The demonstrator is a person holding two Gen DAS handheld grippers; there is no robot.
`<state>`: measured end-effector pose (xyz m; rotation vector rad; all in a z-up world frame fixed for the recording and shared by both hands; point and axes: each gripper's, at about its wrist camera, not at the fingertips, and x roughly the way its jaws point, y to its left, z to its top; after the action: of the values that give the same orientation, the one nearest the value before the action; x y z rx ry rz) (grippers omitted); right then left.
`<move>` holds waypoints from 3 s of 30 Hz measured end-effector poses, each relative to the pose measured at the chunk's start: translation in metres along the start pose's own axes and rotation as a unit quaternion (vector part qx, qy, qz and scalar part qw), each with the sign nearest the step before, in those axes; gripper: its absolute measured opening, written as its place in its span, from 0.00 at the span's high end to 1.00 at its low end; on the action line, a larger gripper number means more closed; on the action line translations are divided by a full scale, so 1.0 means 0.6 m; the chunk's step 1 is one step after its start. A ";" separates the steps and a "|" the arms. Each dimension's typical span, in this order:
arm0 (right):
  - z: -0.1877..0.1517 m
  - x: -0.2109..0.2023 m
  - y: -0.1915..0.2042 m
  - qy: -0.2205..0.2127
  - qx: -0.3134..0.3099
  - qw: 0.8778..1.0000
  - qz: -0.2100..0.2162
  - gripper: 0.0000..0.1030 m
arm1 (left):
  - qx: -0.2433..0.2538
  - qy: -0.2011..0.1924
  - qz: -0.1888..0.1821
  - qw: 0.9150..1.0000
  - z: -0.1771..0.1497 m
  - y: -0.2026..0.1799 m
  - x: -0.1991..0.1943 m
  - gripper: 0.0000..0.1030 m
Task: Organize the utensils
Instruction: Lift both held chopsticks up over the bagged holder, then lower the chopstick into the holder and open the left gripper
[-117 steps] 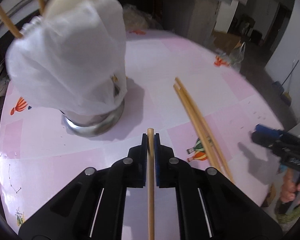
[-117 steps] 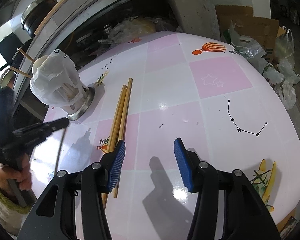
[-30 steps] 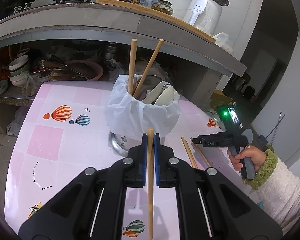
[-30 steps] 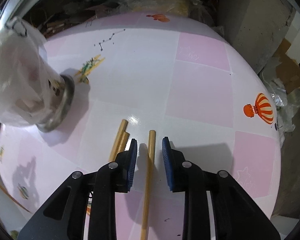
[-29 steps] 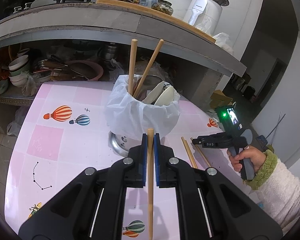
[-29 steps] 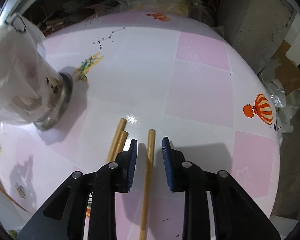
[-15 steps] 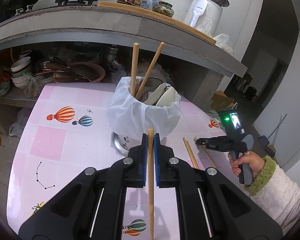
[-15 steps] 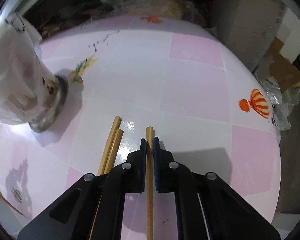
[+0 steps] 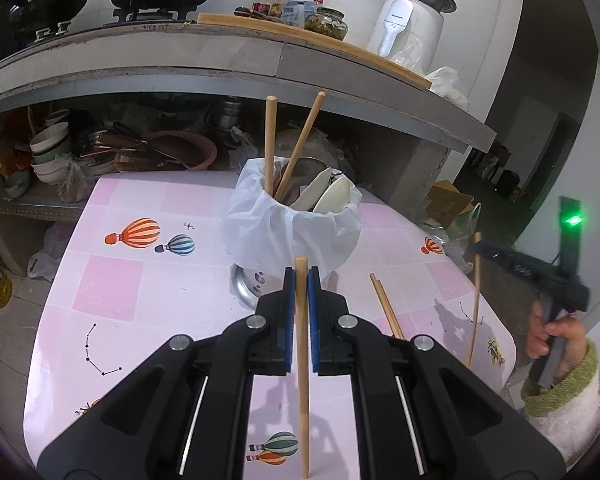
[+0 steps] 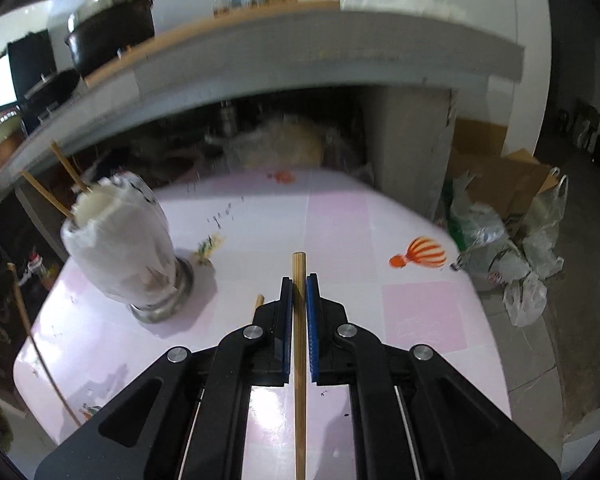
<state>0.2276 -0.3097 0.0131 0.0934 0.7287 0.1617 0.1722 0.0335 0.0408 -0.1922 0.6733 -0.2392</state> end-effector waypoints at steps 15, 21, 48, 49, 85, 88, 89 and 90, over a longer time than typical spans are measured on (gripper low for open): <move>0.045 -0.126 0.029 -0.081 0.011 0.992 0.096 0.93 | 0.014 -0.018 0.007 1.000 0.001 -0.020 -0.037 0.95; 0.056 -0.141 0.057 -0.087 0.007 0.986 0.140 0.93 | 0.018 -0.029 0.009 0.999 0.007 -0.023 -0.052 0.95; 0.062 -0.128 0.080 -0.075 0.000 0.981 0.181 0.93 | 0.047 -0.123 0.031 0.991 0.105 -0.038 -0.171 0.95; 0.063 -0.126 0.079 -0.075 0.000 0.980 0.183 0.93 | 0.047 -0.129 0.034 0.990 0.112 -0.039 -0.177 0.95; 0.071 -0.071 0.082 -0.045 -0.002 0.984 0.173 0.93 | 0.061 -0.181 0.016 0.982 0.332 -0.036 -0.036 0.95; 0.070 -0.069 0.081 -0.043 -0.002 0.984 0.173 0.93 | 0.055 -0.164 0.020 0.985 0.324 -0.025 -0.008 0.95; 0.071 -0.067 0.081 -0.042 -0.002 0.984 0.172 0.93 | 0.052 -0.158 0.020 0.986 0.320 -0.021 0.001 0.95; 0.071 -0.066 0.080 -0.041 -0.002 0.984 0.172 0.93 | 0.049 -0.153 0.020 0.987 0.317 -0.017 0.007 0.95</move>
<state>0.2213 -0.2707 0.0774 0.2217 0.6252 0.4864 0.2948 0.0413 0.1865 -0.1187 0.3589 -0.1990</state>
